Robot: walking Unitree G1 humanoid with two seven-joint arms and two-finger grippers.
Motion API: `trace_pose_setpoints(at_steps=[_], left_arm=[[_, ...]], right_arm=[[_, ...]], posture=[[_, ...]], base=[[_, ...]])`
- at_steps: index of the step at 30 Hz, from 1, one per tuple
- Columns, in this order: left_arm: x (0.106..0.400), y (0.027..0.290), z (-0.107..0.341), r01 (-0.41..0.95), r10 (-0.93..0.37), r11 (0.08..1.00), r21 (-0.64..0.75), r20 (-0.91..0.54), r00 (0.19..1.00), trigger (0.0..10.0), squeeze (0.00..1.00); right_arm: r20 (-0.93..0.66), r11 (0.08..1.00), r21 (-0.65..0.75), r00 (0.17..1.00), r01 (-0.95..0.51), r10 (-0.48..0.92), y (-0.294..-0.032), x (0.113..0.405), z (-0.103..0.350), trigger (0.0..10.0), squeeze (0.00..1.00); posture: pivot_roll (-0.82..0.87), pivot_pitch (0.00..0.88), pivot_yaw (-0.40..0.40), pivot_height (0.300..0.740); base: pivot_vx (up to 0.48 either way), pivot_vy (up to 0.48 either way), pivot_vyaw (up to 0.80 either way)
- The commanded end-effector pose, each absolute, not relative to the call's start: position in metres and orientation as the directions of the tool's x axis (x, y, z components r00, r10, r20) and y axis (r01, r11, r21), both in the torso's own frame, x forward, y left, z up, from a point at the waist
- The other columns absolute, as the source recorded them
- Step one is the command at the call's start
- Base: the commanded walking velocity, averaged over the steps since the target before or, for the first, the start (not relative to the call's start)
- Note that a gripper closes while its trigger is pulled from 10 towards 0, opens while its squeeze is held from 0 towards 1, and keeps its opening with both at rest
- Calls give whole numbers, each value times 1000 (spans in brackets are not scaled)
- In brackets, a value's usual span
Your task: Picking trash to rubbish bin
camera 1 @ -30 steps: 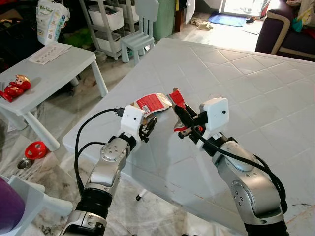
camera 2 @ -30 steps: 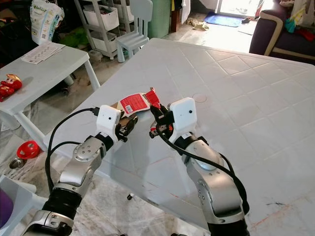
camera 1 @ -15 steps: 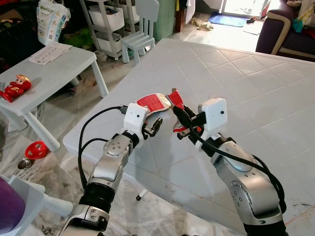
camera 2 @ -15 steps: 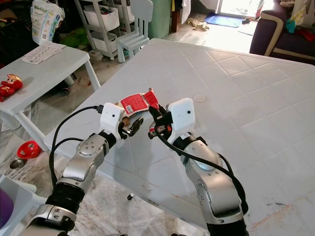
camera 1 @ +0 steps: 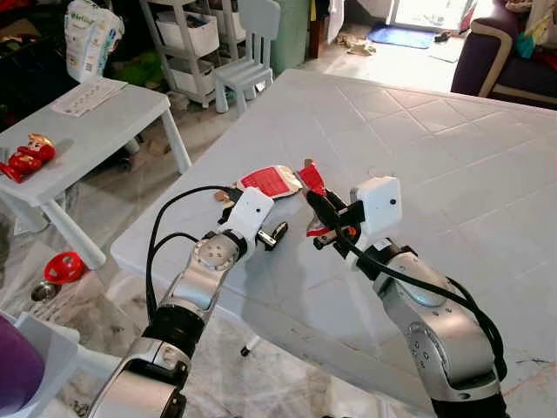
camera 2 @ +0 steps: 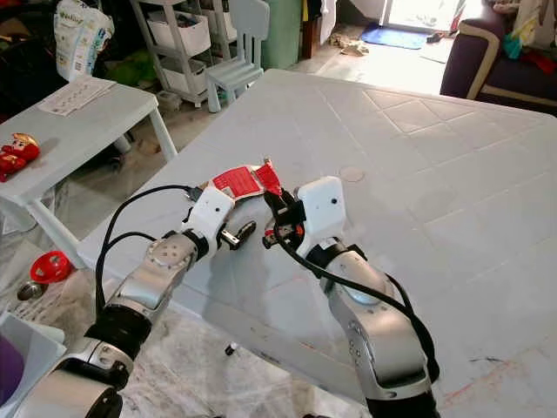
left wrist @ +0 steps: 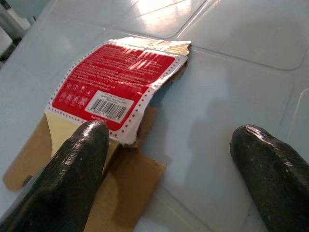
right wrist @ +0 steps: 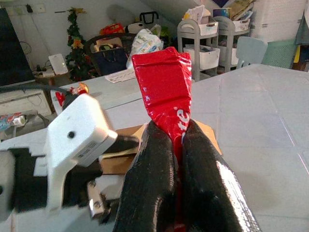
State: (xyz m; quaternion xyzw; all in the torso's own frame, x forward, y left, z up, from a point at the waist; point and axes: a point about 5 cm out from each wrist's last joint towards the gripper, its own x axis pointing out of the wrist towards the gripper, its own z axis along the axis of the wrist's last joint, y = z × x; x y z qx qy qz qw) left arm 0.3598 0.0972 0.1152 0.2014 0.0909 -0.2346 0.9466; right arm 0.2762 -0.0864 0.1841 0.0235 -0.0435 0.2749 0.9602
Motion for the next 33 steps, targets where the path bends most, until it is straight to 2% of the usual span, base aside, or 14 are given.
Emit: trace_pose_setpoints(at_steps=[1, 10, 18, 19, 21, 22, 23, 33], left_arm=[[365, 112, 113, 428, -334, 808, 405, -285, 899, 10000, 0], [373, 120, 120, 370, -280, 771, 518, -247, 928, 10000, 0], [376, 124, 116, 339, -254, 773, 536, -228, 940, 10000, 0], [376, 123, 115, 341, -259, 778, 528, -226, 939, 9333, 0], [376, 120, 114, 346, -272, 779, 524, -215, 938, 1059, 0], [376, 120, 114, 346, -272, 779, 524, -215, 938, 1059, 0], [376, 118, 113, 347, -275, 776, 527, -213, 938, 0, 0], [376, 108, 113, 332, -287, 764, 553, -169, 943, 0, 0]], right_arm=[[114, 849, 21, 845, -527, 522, -86, 273, 189, 0, 0], [112, 852, 24, 848, -523, 518, -86, 271, 189, 0, 0], [111, 854, 27, 851, -520, 514, -87, 271, 190, 0, 0], [111, 855, 28, 851, -518, 513, -86, 270, 190, 0, 0], [110, 857, 30, 854, -515, 509, -87, 269, 189, 0, 0], [110, 857, 30, 854, -515, 509, -87, 269, 189, 0, 0], [110, 859, 30, 856, -511, 505, -87, 269, 189, 0, 0], [109, 868, 31, 865, -496, 491, -90, 267, 190, 0, 0]], posture=[[-142, 88, 42, 740], [-142, 99, 40, 740], [-144, 108, 40, 740], [-148, 111, 40, 740], [-152, 115, 42, 740], [-152, 115, 42, 740], [-156, 118, 42, 740], [-175, 129, 40, 740]], base=[[0, 0, 0], [0, 0, 0], [0, 0, 0], [0, 0, 0], [0, 0, 0], [0, 0, 0], [0, 0, 0], [0, 0, 0]])
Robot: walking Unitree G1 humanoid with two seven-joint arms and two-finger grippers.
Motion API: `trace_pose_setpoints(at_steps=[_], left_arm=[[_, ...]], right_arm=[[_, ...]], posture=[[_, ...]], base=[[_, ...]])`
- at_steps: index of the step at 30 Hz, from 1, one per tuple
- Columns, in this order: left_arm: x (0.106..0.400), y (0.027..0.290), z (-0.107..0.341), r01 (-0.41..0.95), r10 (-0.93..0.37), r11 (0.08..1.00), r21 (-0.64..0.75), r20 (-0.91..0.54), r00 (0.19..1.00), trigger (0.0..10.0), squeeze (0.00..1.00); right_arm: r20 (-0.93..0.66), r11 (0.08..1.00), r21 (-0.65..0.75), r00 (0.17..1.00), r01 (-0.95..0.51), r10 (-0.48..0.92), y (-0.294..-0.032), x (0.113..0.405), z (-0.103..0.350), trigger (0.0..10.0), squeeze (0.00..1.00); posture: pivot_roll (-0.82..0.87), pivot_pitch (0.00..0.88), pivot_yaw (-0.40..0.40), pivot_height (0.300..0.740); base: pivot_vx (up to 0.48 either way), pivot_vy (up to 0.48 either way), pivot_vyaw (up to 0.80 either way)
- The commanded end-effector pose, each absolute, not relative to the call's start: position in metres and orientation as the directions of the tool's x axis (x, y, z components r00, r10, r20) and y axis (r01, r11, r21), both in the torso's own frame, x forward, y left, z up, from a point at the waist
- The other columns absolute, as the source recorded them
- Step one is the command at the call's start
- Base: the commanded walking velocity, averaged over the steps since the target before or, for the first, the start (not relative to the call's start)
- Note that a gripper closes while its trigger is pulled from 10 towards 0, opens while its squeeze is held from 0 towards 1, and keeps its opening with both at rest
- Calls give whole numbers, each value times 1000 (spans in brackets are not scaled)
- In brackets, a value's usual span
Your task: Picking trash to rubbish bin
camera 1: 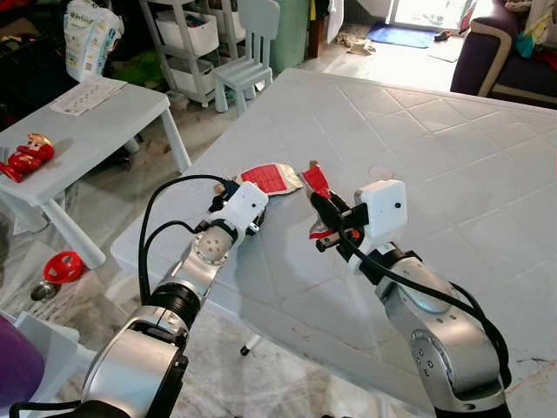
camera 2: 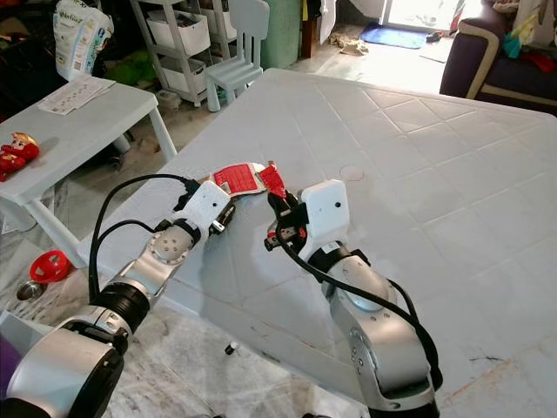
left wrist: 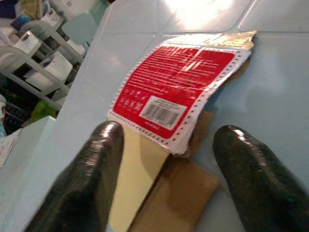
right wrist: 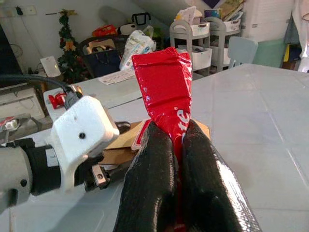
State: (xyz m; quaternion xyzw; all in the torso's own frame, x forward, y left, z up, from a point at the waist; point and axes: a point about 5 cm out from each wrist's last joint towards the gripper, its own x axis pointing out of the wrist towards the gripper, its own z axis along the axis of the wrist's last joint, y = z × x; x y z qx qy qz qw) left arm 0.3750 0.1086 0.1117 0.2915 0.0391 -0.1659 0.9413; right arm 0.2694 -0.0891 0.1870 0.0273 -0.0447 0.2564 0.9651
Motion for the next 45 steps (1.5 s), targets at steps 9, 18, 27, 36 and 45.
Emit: trace_pose_setpoints(at_steps=[9, 18, 27, 36, 45], left_arm=[[376, 110, 111, 318, -276, 744, 588, -163, 947, 0, 0], [377, 114, 111, 293, -255, 729, 618, -152, 955, 0, 0], [382, 117, 123, 234, -232, 742, 629, -88, 969, 0, 0], [383, 115, 128, 211, -234, 749, 628, -46, 971, 0, 0], [385, 117, 137, 158, -219, 774, 613, 26, 975, 0, 0]], right_arm=[[108, 869, 31, 866, -494, 488, -90, 267, 191, 0, 0], [106, 869, 35, 867, -493, 488, -89, 266, 191, 0, 0], [106, 869, 35, 866, -494, 488, -89, 266, 191, 0, 0], [105, 870, 34, 867, -492, 487, -90, 267, 190, 0, 0], [109, 868, 31, 865, -495, 489, -88, 269, 191, 0, 0]], posture=[[-182, 133, 40, 740], [-186, 135, 41, 740], [-187, 136, 37, 740], [-187, 131, 37, 740], [-183, 121, 38, 740]], base=[[0, 0, 0], [0, 0, 0], [0, 0, 0], [0, 0, 0], [0, 0, 0]])
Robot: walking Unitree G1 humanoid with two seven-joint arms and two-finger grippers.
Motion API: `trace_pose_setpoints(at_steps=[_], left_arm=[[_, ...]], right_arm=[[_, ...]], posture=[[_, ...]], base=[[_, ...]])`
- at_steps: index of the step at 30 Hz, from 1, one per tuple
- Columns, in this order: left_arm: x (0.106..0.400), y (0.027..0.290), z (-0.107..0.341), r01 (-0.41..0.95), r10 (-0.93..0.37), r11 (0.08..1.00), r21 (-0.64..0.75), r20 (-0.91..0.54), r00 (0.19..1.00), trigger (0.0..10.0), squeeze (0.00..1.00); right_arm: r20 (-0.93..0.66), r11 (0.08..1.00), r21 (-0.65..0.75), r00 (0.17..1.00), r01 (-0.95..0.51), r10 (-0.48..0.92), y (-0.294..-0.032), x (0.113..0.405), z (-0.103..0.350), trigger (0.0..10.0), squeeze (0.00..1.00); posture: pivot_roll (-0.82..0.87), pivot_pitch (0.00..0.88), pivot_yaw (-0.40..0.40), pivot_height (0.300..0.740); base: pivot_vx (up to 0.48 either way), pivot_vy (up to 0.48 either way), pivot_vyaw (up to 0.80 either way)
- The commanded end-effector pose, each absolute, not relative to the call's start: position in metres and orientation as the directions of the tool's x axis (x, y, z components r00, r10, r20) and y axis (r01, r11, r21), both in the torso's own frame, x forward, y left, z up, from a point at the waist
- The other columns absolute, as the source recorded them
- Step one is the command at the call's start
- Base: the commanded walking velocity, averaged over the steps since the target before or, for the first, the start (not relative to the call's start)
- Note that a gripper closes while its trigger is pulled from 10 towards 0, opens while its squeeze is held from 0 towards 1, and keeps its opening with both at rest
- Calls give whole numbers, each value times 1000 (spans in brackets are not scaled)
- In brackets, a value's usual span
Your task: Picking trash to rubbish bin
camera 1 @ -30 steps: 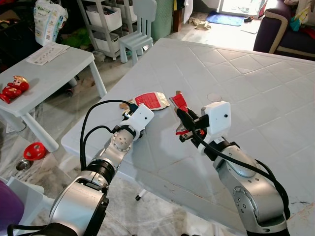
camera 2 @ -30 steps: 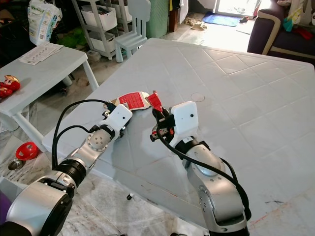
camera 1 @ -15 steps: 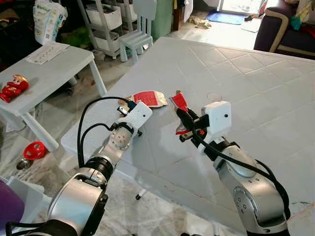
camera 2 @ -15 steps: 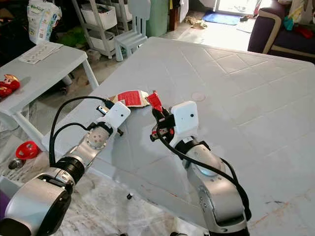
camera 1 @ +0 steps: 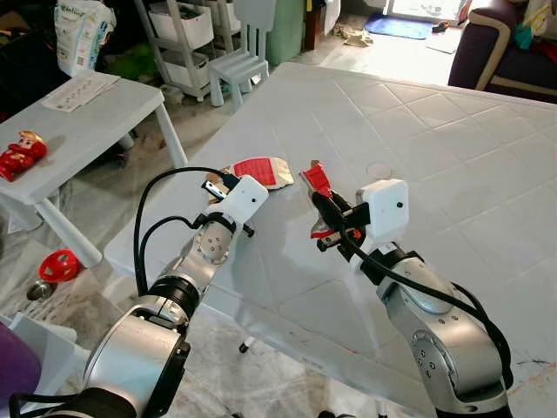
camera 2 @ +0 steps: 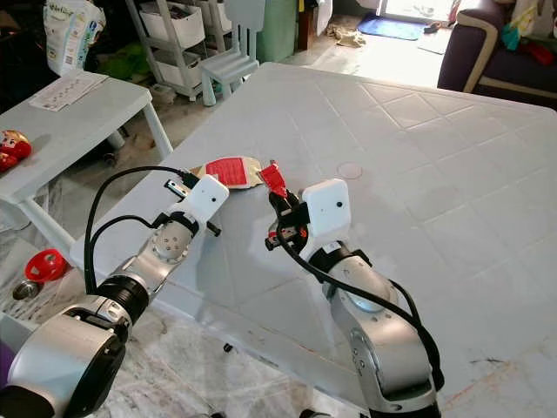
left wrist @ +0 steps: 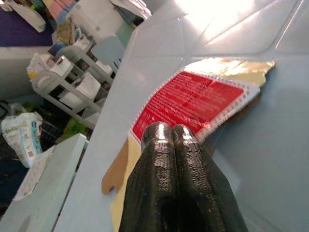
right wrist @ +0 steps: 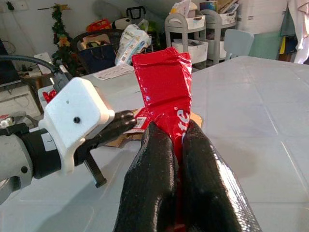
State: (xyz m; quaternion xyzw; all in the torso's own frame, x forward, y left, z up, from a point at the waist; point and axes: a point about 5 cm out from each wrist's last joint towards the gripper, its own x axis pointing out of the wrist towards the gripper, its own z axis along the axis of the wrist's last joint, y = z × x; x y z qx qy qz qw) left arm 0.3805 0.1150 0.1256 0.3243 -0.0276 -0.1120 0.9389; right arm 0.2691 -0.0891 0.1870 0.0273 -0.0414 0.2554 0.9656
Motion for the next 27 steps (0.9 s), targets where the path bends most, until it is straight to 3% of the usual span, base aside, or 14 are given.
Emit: trace_pose_setpoints(at_steps=[1, 10, 11, 20, 27], left_arm=[[385, 117, 138, 152, -216, 777, 611, 33, 976, 0, 0], [388, 121, 152, 68, -184, 767, 638, 116, 976, 0, 0], [388, 128, 150, 51, -160, 768, 639, 114, 980, 10000, 1000], [383, 144, 136, 65, -131, 793, 606, 65, 989, 10000, 1000], [391, 163, 143, 15, -28, 772, 636, 11, 1000, 10000, 1000]], right_arm=[[109, 868, 31, 865, -495, 489, -88, 270, 191, 0, 0], [115, 866, 30, 863, -499, 493, -87, 271, 192, 0, 0], [115, 866, 30, 863, -499, 493, -87, 271, 192, 0, 0], [115, 863, 32, 860, -504, 498, -85, 272, 191, 0, 0], [114, 864, 30, 860, -503, 497, -85, 272, 191, 0, 0]], posture=[[-182, 121, 38, 740], [-177, 114, 38, 740], [-174, 115, 38, 740], [-170, 114, 37, 740], [-177, 112, 38, 740]], base=[[0, 0, 0], [0, 0, 0], [0, 0, 0], [0, 0, 0], [0, 0, 0]])
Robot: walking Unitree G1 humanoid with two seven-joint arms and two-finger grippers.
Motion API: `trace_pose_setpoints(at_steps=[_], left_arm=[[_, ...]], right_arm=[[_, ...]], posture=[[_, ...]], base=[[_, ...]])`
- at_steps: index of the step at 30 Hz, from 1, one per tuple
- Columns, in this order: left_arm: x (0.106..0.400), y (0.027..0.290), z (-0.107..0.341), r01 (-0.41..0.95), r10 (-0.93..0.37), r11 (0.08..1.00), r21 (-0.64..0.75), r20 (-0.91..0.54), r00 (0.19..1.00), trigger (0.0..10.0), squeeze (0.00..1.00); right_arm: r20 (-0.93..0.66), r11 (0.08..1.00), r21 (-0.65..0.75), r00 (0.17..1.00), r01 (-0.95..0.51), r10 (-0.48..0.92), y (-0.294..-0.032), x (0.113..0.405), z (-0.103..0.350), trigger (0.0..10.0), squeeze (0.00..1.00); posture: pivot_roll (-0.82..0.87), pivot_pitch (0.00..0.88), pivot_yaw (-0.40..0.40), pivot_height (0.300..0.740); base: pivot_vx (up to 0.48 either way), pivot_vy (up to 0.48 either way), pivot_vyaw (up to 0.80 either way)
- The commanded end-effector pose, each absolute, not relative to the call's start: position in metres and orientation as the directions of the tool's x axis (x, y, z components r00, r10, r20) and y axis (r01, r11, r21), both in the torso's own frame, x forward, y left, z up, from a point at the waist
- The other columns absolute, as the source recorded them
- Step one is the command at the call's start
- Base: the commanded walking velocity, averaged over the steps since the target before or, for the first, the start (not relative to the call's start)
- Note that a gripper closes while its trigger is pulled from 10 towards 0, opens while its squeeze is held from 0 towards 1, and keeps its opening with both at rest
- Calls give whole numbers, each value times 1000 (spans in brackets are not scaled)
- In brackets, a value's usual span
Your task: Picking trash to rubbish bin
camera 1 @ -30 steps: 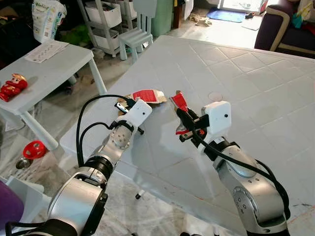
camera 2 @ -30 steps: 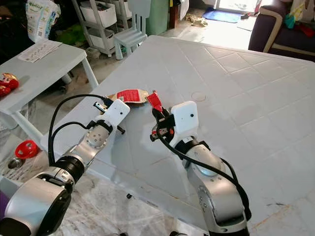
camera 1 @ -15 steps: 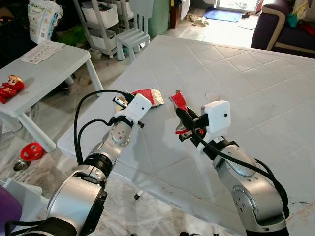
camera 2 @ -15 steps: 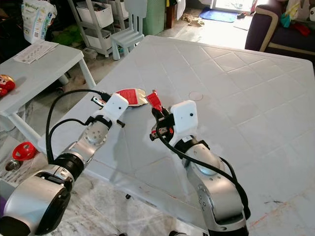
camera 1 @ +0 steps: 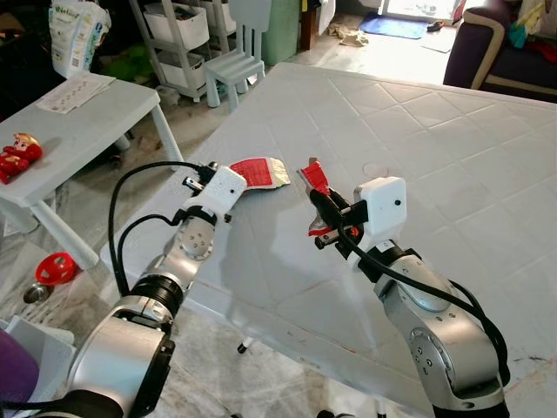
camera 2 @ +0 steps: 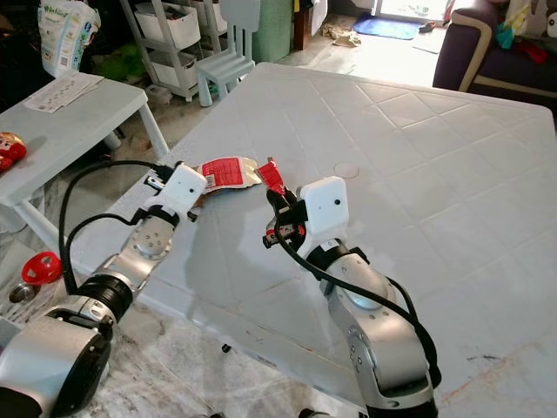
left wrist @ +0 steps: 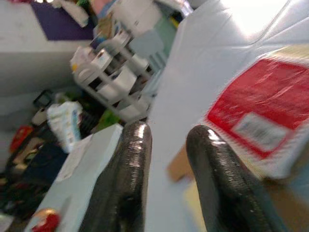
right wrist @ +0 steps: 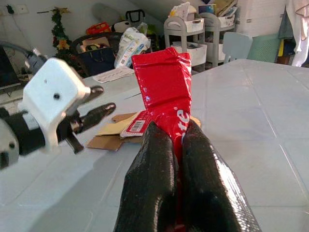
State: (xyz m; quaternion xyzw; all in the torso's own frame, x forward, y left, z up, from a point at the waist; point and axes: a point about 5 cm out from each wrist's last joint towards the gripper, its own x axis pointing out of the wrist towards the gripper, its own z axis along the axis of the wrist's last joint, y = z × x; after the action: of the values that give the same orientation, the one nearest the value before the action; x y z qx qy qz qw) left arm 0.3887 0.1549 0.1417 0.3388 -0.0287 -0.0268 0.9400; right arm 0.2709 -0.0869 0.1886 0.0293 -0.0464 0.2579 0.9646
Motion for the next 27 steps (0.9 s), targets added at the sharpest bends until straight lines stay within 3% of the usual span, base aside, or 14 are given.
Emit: trace_pose_setpoints(at_steps=[1, 17, 27], left_arm=[[392, 165, 143, 15, -19, 775, 632, 1, 1000, 10000, 1000], [385, 149, 117, 188, -100, 795, 577, -180, 979, 10000, 1000], [378, 146, 103, 229, -112, 792, 565, -234, 966, 10000, 1000]], right_arm=[[114, 864, 30, 861, -502, 496, -85, 272, 191, 0, 0], [114, 867, 25, 863, -498, 492, -87, 271, 191, 0, 0], [111, 867, 26, 864, -497, 492, -88, 270, 191, 0, 0]], posture=[[-179, 111, 39, 740], [-196, 110, 40, 740], [-190, 111, 39, 740]], base=[[0, 0, 0], [0, 0, 0], [0, 0, 0]])
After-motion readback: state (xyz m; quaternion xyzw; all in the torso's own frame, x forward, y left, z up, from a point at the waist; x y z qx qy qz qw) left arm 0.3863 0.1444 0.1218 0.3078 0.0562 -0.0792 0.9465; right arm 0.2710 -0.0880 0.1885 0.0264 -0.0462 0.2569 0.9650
